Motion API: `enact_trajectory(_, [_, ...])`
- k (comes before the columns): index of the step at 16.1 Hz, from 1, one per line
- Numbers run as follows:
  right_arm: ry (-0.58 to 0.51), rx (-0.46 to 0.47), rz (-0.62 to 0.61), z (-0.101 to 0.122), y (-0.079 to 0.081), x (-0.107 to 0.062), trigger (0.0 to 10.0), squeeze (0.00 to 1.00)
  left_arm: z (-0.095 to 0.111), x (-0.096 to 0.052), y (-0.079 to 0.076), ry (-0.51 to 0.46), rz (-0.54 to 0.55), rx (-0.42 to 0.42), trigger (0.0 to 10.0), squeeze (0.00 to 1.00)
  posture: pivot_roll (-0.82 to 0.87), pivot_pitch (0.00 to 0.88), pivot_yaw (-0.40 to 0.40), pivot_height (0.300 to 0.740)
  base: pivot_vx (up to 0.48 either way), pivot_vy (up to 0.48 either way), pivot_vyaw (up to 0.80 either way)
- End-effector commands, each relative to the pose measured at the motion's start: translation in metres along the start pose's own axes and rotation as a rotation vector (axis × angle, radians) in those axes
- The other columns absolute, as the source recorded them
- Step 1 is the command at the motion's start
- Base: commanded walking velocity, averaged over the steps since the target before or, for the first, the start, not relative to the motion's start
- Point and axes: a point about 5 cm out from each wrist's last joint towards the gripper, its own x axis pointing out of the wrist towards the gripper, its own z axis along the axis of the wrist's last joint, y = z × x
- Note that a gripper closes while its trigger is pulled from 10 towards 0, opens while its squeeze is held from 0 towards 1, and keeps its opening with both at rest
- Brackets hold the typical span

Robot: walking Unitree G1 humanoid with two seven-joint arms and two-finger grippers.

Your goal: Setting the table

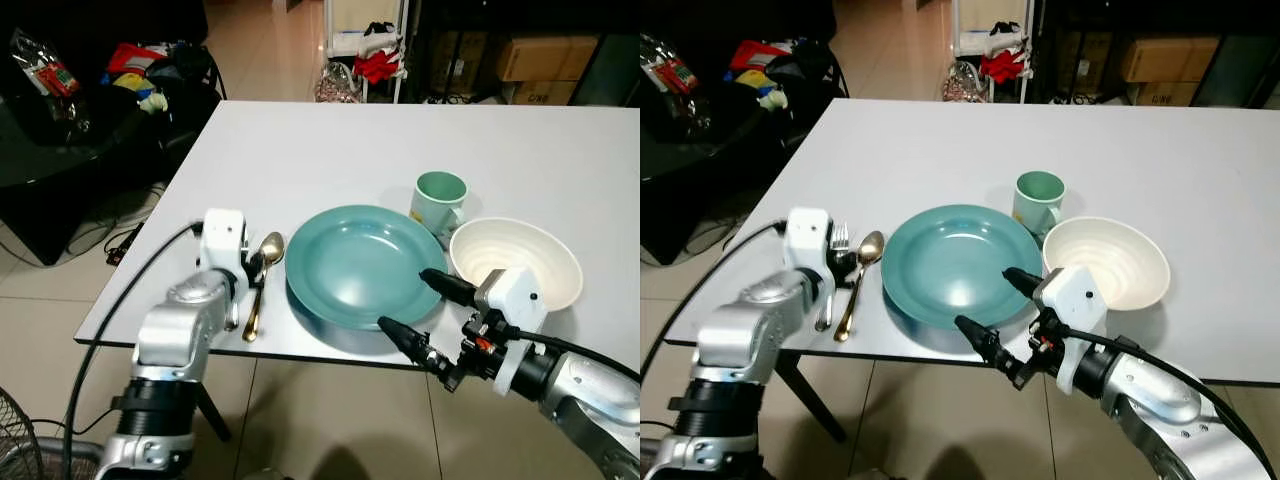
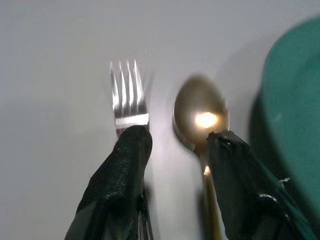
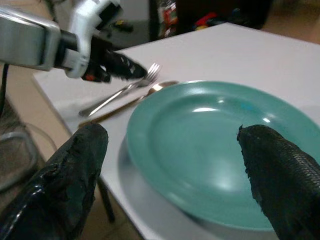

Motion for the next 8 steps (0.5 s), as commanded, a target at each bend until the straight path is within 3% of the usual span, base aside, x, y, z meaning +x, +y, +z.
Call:
enact_trajectory(1, [-0.035,0.012,-0.024,0.003,-0.002,0.000,10.0,0.00,0.031,-0.010,-0.001,-0.176,-0.053,0.037,10.0,0.00,-0.11,0.000,0.096,0.740,0.000,0.000,0.00])
enact_trajectory(3, [-0.049,0.023,-0.165,-0.001,-0.006,0.009,10.0,0.00,0.043,-0.036,0.006,-0.357,-0.056,0.110,10.0,0.00,-0.10,0.000,0.100,0.740,0.000,0.000,0.00])
enact_trajectory(4, [-0.057,0.048,-0.217,-0.003,-0.007,0.012,10.0,0.00,0.040,-0.047,0.008,-0.394,-0.050,0.144,10.0,0.00,-0.09,0.000,0.099,0.740,0.000,0.000,0.00])
enact_trajectory(6, [-0.089,0.100,-0.327,-0.005,-0.010,0.016,10.0,0.00,0.032,-0.066,0.010,-0.436,-0.035,0.171,10.0,0.00,-0.08,0.000,0.088,0.740,0.000,0.000,0.00])
enact_trajectory(8, [-0.108,0.099,-0.401,-0.005,-0.013,0.018,10.0,0.00,0.020,-0.079,0.013,-0.426,0.006,0.157,10.0,0.00,-0.06,0.000,0.077,0.740,0.000,-0.373,0.00])
